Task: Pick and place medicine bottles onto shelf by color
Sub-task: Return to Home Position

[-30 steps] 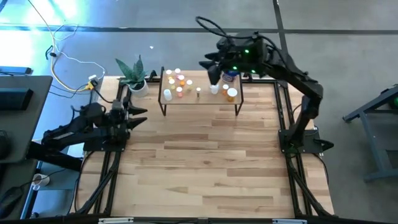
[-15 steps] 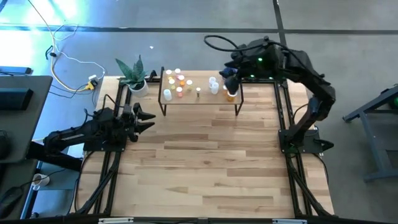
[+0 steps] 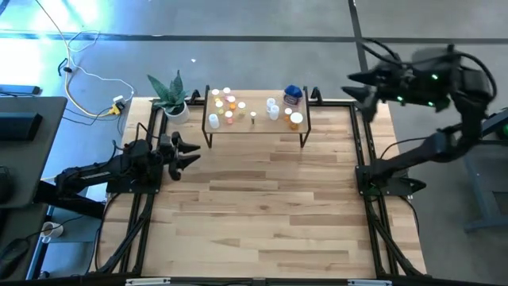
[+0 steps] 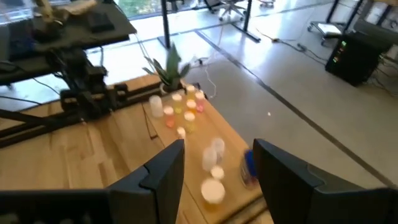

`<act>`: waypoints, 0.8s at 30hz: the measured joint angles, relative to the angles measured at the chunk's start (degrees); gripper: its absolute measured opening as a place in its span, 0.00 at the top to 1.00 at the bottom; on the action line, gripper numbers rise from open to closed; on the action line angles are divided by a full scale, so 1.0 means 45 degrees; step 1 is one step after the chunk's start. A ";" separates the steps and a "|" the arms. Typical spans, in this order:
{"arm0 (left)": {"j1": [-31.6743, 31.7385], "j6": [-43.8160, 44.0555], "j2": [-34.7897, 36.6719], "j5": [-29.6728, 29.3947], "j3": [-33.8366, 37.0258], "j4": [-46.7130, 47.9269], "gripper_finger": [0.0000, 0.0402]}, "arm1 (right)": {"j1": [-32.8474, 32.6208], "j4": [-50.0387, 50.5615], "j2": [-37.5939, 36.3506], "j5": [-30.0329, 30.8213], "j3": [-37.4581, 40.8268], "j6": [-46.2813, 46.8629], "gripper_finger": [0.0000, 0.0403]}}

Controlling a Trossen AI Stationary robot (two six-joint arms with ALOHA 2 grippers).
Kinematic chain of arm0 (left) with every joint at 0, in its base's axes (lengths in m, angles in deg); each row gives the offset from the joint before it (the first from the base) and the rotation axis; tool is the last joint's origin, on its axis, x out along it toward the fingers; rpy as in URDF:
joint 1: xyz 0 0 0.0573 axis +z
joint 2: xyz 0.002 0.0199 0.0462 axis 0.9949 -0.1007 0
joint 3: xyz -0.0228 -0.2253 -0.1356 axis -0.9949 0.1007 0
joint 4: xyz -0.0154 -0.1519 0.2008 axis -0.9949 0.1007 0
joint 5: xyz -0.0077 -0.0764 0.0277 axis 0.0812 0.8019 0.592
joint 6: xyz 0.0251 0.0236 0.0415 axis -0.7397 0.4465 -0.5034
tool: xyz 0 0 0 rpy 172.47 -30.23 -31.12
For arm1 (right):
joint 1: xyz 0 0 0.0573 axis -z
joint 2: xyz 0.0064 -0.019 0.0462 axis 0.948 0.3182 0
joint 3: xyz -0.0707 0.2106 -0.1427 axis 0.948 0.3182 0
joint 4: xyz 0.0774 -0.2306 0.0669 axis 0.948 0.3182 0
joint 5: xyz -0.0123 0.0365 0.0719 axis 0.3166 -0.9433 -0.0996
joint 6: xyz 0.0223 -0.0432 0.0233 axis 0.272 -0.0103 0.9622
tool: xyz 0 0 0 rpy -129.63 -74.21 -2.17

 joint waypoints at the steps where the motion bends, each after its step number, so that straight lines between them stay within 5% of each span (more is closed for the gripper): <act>1: 0.0000 0.0006 -0.0006 -0.0061 0.0000 0.0027 0.53 | -0.0085 -0.0100 -0.0560 0.0178 0.0770 0.0174 0.55; 12: 0.0000 -0.0422 -0.0001 -0.0029 0.0000 0.0025 0.53 | -0.1019 -0.8020 -0.7615 0.0721 1.2996 0.1569 0.55; 19: 0.0000 -0.0422 -0.0001 -0.0024 -0.0005 0.0026 0.53 | -0.1178 -1.2706 -1.0774 0.0755 1.8783 0.1881 0.55; 24: 0.0000 -0.0422 -0.0001 -0.0024 -0.0005 0.0030 0.53 | -0.1178 -1.4097 -1.2840 0.2259 2.1961 0.3182 0.55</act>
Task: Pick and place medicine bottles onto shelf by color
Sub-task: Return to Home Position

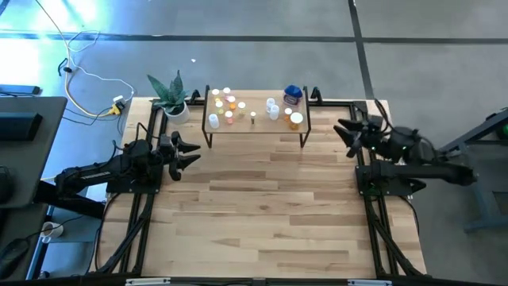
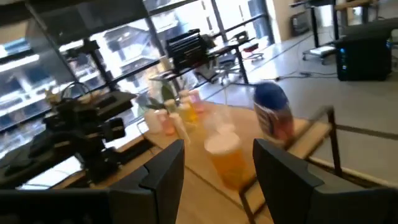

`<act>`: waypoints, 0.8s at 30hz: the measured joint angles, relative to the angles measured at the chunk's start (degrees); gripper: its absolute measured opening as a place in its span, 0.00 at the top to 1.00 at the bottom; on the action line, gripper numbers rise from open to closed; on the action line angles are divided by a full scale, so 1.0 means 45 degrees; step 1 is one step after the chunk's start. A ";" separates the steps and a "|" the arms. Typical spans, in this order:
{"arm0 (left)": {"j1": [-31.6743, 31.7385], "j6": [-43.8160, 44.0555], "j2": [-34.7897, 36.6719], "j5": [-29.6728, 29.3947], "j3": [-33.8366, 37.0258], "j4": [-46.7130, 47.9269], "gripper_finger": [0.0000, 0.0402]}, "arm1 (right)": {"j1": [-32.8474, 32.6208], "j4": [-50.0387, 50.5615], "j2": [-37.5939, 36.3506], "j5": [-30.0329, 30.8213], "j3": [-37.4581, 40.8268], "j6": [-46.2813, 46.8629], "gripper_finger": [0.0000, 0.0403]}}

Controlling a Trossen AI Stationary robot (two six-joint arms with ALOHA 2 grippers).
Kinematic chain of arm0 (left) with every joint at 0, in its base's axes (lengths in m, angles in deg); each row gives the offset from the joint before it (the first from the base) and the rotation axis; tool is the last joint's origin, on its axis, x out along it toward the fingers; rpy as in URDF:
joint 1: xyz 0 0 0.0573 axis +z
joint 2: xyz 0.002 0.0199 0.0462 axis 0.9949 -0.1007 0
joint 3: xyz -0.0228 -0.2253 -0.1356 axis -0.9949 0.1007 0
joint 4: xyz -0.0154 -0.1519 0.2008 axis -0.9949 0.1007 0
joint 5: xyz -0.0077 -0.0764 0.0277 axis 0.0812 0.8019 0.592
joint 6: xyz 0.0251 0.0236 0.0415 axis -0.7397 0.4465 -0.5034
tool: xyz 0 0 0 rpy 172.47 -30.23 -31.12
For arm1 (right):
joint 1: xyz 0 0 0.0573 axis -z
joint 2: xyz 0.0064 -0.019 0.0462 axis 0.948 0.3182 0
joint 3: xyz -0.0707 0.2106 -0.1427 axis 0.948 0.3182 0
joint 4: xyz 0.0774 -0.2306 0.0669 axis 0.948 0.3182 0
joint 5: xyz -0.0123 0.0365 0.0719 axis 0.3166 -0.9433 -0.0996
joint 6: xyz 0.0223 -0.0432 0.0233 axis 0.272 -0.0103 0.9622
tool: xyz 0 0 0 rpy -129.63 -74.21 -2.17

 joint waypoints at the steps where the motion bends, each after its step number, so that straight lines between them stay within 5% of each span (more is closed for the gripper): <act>1: 0.0000 0.0000 0.0000 0.0000 0.0000 0.0002 0.53 | 0.0000 -0.0150 -0.0413 0.0095 0.0517 0.0127 0.55; 8: 0.0000 0.0000 0.0000 0.0005 0.0000 0.0005 0.53 | 0.0000 -0.0708 -0.3212 -0.0355 0.2910 0.0082 0.55; 24: 0.0000 -0.0005 -0.0039 0.0044 -0.0010 0.0005 0.53 | 0.0000 -0.4094 -0.3177 -0.1472 0.6131 0.1504 0.55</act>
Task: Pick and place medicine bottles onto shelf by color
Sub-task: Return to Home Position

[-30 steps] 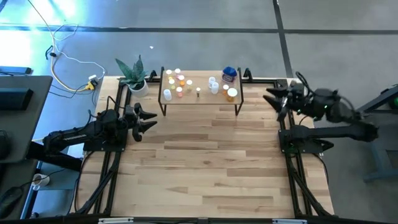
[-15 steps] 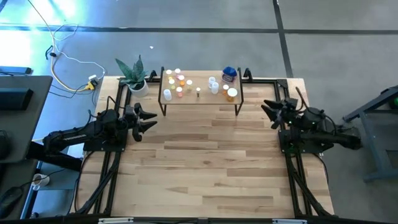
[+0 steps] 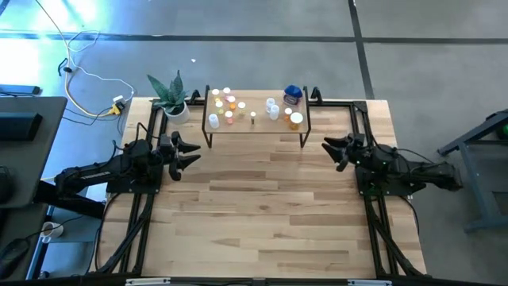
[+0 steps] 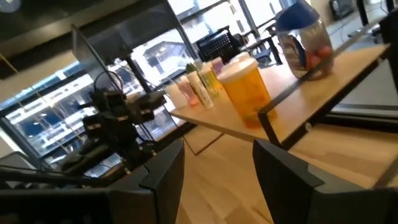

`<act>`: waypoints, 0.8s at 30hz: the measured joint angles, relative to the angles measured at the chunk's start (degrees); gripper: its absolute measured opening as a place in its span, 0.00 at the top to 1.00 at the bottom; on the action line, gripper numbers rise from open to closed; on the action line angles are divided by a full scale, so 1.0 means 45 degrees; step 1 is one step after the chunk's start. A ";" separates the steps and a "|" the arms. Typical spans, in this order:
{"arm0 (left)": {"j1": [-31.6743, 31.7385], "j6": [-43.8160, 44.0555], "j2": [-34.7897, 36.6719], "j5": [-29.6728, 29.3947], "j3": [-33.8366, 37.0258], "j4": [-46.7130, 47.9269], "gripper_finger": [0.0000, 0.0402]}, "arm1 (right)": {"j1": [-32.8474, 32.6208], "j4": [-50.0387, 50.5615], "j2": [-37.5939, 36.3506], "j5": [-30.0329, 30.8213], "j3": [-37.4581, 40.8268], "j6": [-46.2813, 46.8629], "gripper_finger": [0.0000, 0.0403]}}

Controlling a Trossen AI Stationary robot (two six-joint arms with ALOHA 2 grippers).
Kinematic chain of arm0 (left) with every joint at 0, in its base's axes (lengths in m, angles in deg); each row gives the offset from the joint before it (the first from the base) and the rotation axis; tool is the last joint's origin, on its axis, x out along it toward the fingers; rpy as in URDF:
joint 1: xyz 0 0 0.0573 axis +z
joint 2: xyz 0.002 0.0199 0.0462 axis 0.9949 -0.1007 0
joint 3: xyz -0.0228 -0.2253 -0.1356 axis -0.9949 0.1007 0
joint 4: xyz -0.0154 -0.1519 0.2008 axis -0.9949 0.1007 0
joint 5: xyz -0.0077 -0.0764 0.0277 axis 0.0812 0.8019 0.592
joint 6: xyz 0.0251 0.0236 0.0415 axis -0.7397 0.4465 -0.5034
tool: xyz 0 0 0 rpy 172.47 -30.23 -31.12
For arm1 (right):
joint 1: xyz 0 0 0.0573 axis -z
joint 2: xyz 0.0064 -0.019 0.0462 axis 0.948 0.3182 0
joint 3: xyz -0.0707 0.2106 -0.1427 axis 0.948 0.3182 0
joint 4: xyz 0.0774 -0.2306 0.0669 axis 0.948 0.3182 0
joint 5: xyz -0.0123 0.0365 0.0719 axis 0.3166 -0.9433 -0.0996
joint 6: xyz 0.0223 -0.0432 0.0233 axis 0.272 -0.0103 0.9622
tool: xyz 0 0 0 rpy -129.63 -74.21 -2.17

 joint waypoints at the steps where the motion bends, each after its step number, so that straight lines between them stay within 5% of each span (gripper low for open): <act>1: 0.0000 0.0000 0.0000 -0.0005 0.0000 -0.0005 0.53 | 0.0000 -0.0132 -0.0004 -0.0075 0.0041 -0.0004 0.55; 24: 0.0000 0.0000 0.0000 -0.0039 0.0000 -0.0004 0.53 | 0.0000 -0.0046 0.0277 -0.0522 0.0049 -0.1012 0.55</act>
